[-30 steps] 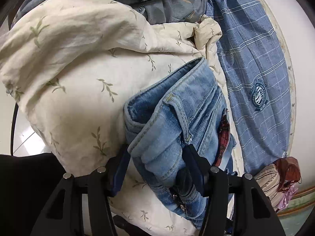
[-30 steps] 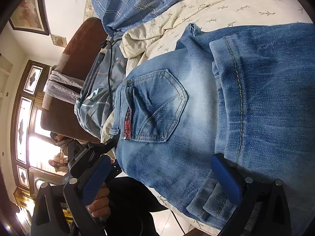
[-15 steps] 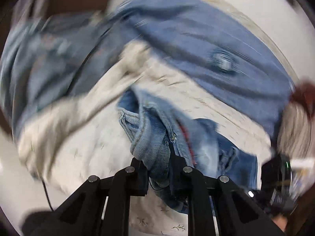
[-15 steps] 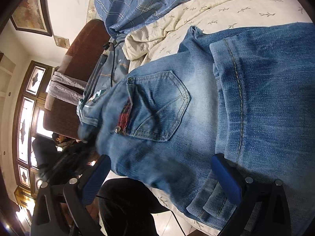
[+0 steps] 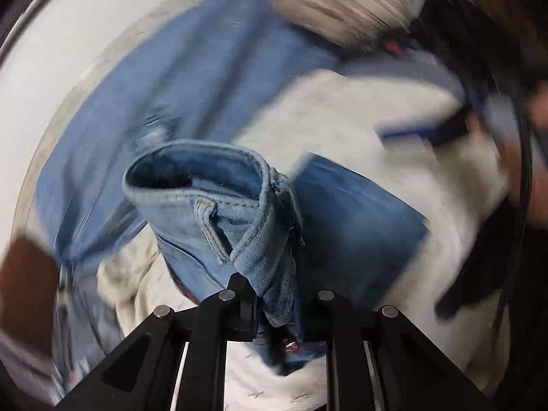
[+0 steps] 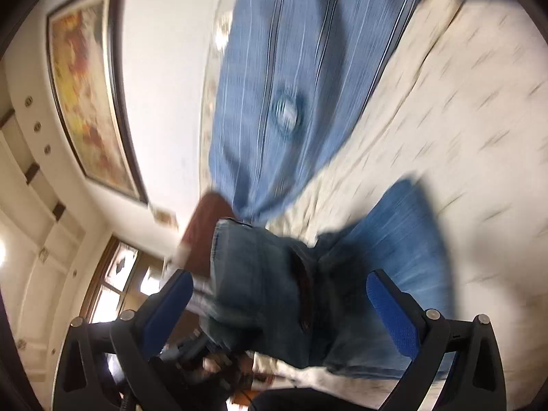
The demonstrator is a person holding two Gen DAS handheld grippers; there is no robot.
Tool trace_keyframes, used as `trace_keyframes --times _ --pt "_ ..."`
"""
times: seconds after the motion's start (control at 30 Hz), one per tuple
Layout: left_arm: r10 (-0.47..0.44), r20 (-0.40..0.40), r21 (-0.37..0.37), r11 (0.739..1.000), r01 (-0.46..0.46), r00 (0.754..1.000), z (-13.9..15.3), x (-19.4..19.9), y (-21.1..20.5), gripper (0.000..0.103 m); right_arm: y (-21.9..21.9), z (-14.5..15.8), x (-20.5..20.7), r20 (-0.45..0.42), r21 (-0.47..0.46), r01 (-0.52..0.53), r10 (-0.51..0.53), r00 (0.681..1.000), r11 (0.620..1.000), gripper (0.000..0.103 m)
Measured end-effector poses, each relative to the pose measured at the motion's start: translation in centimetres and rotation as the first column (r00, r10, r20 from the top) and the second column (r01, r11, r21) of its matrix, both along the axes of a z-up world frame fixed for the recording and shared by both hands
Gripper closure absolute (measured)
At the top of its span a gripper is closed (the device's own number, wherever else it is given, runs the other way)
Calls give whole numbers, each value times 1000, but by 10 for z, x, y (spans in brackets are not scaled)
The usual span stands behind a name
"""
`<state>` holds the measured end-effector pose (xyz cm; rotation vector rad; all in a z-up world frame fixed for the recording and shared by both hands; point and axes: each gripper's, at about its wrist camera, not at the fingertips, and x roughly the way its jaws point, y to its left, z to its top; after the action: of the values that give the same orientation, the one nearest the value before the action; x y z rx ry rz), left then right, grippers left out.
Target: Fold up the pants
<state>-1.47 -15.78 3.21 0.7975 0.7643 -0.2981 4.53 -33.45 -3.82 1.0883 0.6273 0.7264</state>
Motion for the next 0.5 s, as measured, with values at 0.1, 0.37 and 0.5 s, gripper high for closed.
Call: trace_keyframes --times 0.1,0.37,0.5 --pt "-91 -109 105 989 103 990 -33 3 -37 88 -37 -10 -15 2 53 88 -88 996 995 1" --pt "-100 -277 52 992 119 956 -67 22 -51 72 -74 -25 -20 -12 156 125 -124 992 980 1" --pt "-126 -320 -191 979 67 939 -32 13 -27 61 -65 -20 -17 28 187 47 -53 998 981 1"
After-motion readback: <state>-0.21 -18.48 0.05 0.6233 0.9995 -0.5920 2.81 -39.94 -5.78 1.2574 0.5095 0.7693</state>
